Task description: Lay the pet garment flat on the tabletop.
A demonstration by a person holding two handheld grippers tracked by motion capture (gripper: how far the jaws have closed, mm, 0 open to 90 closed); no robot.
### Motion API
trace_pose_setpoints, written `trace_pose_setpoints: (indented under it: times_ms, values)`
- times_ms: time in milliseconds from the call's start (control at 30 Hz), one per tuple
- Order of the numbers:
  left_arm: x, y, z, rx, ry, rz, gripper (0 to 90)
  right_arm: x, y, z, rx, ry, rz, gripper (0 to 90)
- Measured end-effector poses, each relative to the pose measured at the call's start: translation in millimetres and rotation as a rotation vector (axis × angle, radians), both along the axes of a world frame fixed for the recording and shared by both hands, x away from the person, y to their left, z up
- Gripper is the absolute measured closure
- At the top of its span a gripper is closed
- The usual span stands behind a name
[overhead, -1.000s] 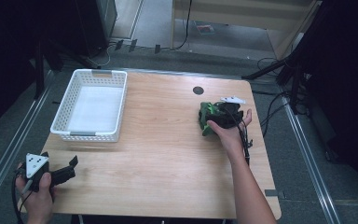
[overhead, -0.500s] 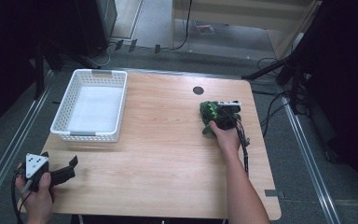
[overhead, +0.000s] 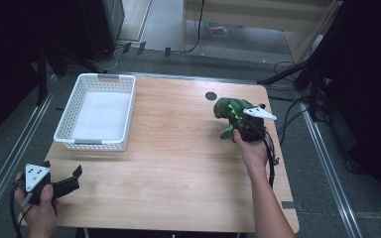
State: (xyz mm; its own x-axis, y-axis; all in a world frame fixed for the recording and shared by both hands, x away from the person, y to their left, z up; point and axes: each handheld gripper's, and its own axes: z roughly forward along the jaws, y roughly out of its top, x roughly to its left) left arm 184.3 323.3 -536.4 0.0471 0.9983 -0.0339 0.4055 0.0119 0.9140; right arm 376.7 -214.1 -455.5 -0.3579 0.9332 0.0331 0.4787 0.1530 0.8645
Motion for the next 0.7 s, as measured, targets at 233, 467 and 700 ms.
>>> trace_pose_setpoints:
  times_ms: [233, 467, 700]
  values:
    - [-1.7, -19.1, 20.6, -0.005, -0.023, -0.064, 0.0, -40.8, 14.5, 12.7, 0.039, -0.046, 0.095, 75.3]
    - [4.2, -53.2, 43.9, 0.01, -0.051, -0.171, 0.0, -81.5, 42.6, 9.6, 0.045, -0.063, 0.203, 75.1]
    - [21.7, -96.5, 67.6, -0.015, -0.095, -0.258, 0.0, -113.0, 83.5, -10.1, -0.031, -0.043, 0.329, 74.1]
